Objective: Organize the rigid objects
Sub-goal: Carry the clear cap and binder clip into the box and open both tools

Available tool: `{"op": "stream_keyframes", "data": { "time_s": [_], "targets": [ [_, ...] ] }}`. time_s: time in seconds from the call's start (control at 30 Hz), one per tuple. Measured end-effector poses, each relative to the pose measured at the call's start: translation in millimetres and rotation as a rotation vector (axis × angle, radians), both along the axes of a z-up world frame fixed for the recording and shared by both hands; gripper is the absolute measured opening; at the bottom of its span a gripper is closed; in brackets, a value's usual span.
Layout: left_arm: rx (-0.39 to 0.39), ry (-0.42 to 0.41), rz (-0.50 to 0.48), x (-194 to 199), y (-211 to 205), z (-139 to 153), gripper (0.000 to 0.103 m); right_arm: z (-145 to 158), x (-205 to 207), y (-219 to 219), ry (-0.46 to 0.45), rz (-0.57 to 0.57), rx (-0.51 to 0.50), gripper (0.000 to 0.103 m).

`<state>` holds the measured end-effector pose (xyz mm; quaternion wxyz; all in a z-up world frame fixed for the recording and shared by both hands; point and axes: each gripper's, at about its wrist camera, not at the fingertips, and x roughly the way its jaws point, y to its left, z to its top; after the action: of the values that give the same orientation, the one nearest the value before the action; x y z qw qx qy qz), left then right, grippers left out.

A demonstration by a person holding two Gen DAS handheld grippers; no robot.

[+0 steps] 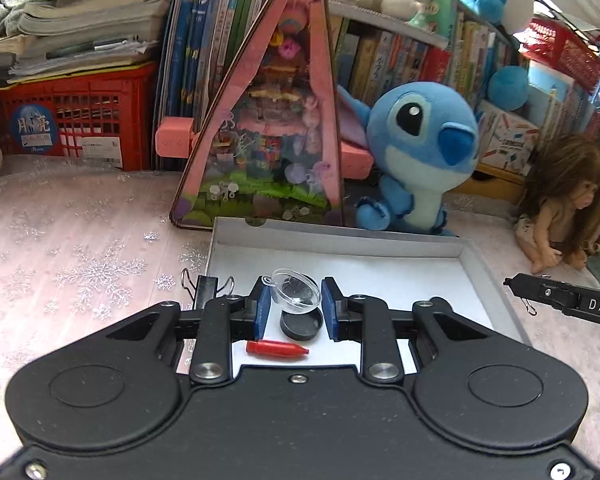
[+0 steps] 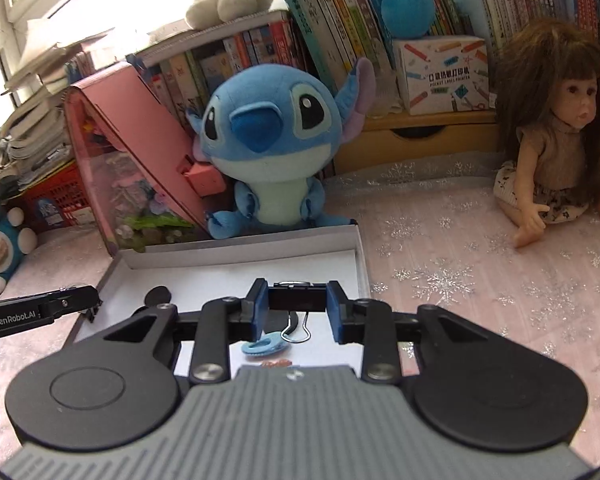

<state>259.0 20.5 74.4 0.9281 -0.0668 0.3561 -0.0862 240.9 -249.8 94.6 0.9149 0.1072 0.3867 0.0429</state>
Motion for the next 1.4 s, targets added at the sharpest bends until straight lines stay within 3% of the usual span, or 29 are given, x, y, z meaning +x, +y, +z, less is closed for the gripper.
{"op": "stream_keyframes", "data": {
  "time_s": [0.5, 0.93, 1.0, 1.13, 1.2, 1.4],
  "targets": [
    [0.036, 0.036, 0.01, 40.7, -5.1, -38.8, 0.025, -41.7, 39.0, 11.0, 0.06, -0.012, -0.022, 0.036],
    [0.065, 0.031, -0.007, 43.7, -13.1, -52.9, 0.026, -59.9, 46.3, 16.7, 0.095, -0.012, -0.069, 0.037],
    [0.064, 0.03, -0.001, 42.3, -13.1, -52.9, 0.027, -59.5, 45.0, 16.5, 0.09, -0.018, -0.06, 0.041],
    [0.051, 0.025, 0.002, 38.1, -11.2, -48.9, 0.039, -55.5, 39.1, 15.5, 0.074, -0.016, -0.049, 0.056],
    [0.054, 0.017, 0.002, 34.4, -11.2, -45.5, 0.04, -50.9, 34.2, 16.3, 0.056, -0.011, -0.059, 0.056],
    [0.061, -0.013, 0.011, 17.7, -11.3, -34.4, 0.056, -36.4, 16.0, 20.9, 0.008, 0.002, -0.084, 0.065]
  ]
}}
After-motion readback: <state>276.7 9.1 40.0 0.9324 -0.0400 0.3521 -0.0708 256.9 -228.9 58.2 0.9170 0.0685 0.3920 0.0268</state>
